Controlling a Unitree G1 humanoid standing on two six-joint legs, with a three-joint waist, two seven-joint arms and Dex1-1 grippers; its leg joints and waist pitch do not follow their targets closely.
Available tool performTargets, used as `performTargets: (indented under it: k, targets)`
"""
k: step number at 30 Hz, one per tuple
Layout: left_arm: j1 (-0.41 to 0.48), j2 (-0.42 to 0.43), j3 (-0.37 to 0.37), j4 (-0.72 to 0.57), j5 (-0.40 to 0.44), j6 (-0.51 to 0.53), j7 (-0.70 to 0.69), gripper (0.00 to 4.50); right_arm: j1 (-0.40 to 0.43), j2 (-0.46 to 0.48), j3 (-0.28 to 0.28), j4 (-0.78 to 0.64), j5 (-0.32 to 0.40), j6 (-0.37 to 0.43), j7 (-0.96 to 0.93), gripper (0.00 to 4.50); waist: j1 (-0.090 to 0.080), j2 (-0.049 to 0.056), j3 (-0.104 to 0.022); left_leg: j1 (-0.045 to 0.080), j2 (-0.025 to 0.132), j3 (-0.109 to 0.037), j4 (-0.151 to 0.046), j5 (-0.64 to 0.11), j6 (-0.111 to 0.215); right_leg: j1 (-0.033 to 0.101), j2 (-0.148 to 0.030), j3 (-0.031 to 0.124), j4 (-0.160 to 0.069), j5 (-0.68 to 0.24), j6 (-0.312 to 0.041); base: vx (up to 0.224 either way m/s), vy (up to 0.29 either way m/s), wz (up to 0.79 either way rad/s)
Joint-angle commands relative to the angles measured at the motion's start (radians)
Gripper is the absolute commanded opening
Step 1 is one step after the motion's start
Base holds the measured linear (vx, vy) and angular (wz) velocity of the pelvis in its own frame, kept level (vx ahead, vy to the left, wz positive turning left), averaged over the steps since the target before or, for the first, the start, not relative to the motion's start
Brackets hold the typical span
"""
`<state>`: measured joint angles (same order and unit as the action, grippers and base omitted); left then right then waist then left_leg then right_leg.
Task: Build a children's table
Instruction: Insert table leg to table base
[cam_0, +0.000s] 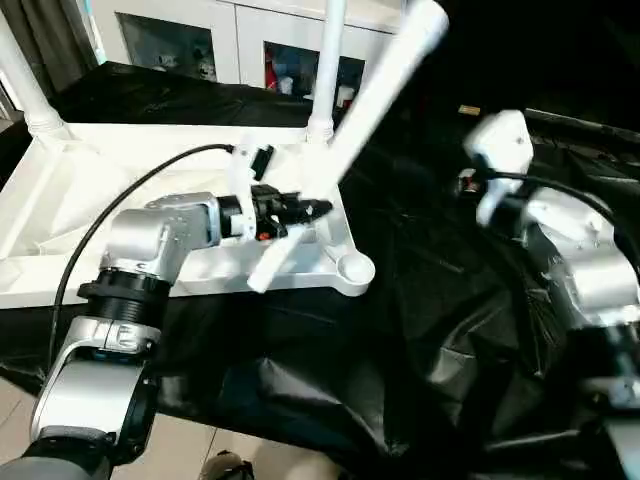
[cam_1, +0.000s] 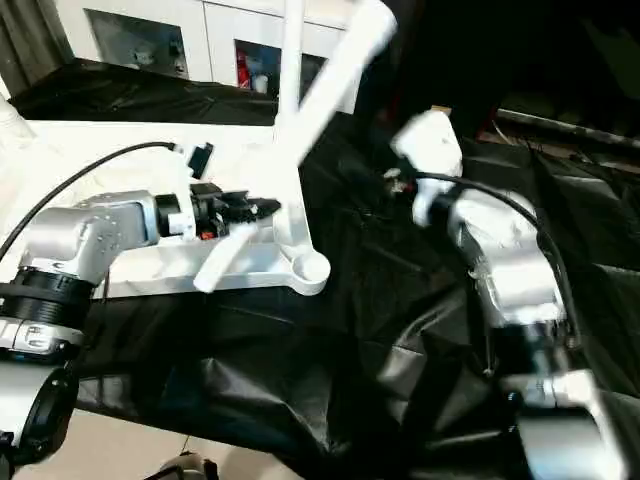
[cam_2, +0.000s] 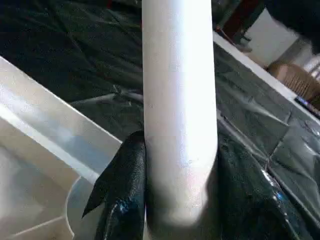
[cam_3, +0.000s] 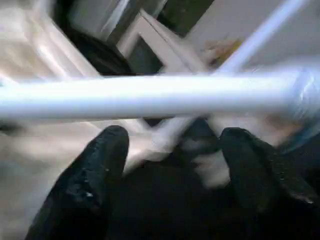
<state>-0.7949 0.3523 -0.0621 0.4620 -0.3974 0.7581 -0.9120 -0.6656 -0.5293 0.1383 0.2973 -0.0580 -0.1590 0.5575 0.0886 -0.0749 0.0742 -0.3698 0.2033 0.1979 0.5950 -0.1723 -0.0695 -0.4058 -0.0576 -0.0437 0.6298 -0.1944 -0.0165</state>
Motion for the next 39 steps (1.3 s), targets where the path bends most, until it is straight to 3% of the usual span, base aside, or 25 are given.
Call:
performTargets:
  k: [1,4,7,11,16,18,27,29,39]
  targets:
    - [-0.022,0.009,-0.020,-0.029,0.011,-0.003,-0.021,1.57,-0.030,-0.032,0.048,0.063,-0.142,-0.158,-0.065,3.30,-0.002,0.008,-0.080,0.016,0.016,-0.008,-0.052,-0.102,-0.013,0.060,-0.065,0.046,-0.062,-0.051,-0.208,0.000,0.000,0.00]
    - [-0.024,0.010,-0.027,-0.034,0.009,0.005,-0.035,1.57,-0.072,-0.061,0.090,0.138,-0.285,-0.284,-0.169,3.30,-0.004,0.002,-0.080,0.015,0.016,-0.007,-0.051,-0.118,-0.005,0.060,-0.065,0.047,-0.062,-0.075,-0.199,0.000,0.000,0.00]
    - [-0.022,0.012,-0.038,-0.044,0.009,0.004,-0.043,1.57,-0.116,-0.098,0.167,0.202,-0.444,-0.330,-0.318,3.30,-0.006,0.004,-0.079,0.017,0.015,-0.008,-0.051,-0.100,-0.012,0.056,-0.058,0.044,-0.057,-0.053,-0.195,0.000,0.000,0.00]
    - [-0.010,0.027,-0.064,-0.075,0.016,0.007,-0.075,1.57,-0.168,-0.110,0.229,0.307,-0.537,-0.372,-0.397,3.30,-0.009,0.003,-0.082,0.015,0.014,-0.008,-0.047,-0.121,0.002,0.059,-0.058,0.046,-0.053,-0.042,-0.182,0.000,0.000,0.00]
    - [0.004,0.048,-0.095,-0.113,0.013,0.020,-0.114,1.57,-0.216,-0.102,0.241,0.408,-0.602,-0.403,-0.466,3.30,-0.015,0.001,-0.081,0.012,0.012,-0.005,-0.045,-0.118,0.012,0.059,-0.052,0.046,-0.049,-0.023,-0.186,0.000,0.000,0.00]
    - [0.012,0.058,-0.113,-0.132,0.014,0.029,-0.132,1.57,-0.247,-0.100,0.270,0.468,-0.648,-0.423,-0.541,3.30,-0.019,0.001,-0.082,0.012,0.013,-0.006,-0.044,-0.112,0.007,0.057,-0.053,0.045,-0.047,-0.017,-0.188,0.000,0.000,0.00]
    - [0.028,0.082,-0.140,-0.176,0.011,0.043,-0.168,1.57,-0.287,-0.091,0.303,0.572,-0.703,-0.440,-0.610,3.30,-0.034,0.004,-0.082,0.008,0.010,-0.005,-0.041,-0.136,0.002,0.059,-0.049,0.046,-0.048,-0.027,-0.185,0.000,0.000,0.00]
    - [0.024,0.085,-0.138,-0.174,0.017,0.027,-0.165,1.57,-0.289,-0.088,0.298,0.605,-0.689,-0.451,-0.604,2.94,-0.036,0.006,-0.083,0.009,0.010,-0.005,-0.040,-0.141,0.006,0.058,-0.049,0.045,-0.047,-0.025,-0.190,0.000,0.000,0.00]
    - [0.019,0.105,-0.121,-0.166,0.046,-0.063,-0.162,1.57,-0.261,-0.067,0.299,0.664,-0.655,-0.469,-0.568,2.56,-0.038,0.007,-0.082,0.009,0.011,-0.006,-0.039,-0.161,0.005,0.056,-0.049,0.045,-0.049,-0.042,-0.194,0.000,0.000,0.00]
